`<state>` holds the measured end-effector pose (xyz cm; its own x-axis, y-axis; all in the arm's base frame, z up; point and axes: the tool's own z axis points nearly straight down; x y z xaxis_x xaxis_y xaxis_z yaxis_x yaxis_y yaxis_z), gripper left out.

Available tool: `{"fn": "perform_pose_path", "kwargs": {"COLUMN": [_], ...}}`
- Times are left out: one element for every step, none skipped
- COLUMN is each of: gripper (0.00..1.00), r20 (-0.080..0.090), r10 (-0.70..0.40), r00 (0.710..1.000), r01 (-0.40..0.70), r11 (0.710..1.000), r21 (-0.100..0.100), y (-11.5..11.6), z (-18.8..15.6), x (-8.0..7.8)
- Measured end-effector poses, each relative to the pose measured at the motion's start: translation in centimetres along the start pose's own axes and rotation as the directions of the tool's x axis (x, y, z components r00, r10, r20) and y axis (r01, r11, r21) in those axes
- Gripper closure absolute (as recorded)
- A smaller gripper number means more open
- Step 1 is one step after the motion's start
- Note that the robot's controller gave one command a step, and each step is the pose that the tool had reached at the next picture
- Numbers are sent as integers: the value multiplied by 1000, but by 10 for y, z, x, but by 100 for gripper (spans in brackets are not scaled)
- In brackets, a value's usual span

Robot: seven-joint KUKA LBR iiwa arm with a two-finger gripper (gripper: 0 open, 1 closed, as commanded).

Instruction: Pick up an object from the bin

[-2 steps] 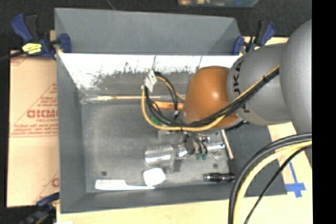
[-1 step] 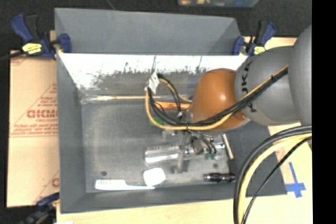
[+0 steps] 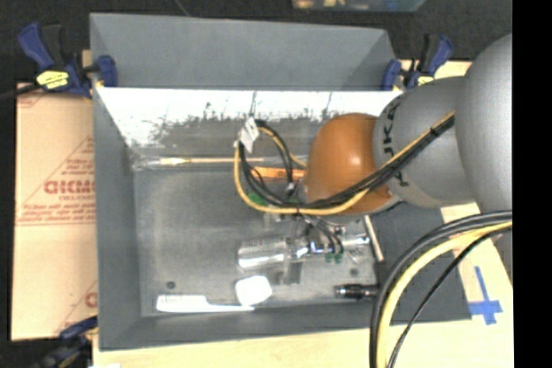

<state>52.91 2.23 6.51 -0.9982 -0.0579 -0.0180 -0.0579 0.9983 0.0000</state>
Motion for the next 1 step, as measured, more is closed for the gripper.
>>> {"fn": "perform_pose_path", "kwargs": {"gripper": [0], "r20": [3], "r10": [-64], "r00": [998], "r01": [64], "r11": [998], "r21": [-3], "y": [-11], "z": [-6], "x": [2]}}
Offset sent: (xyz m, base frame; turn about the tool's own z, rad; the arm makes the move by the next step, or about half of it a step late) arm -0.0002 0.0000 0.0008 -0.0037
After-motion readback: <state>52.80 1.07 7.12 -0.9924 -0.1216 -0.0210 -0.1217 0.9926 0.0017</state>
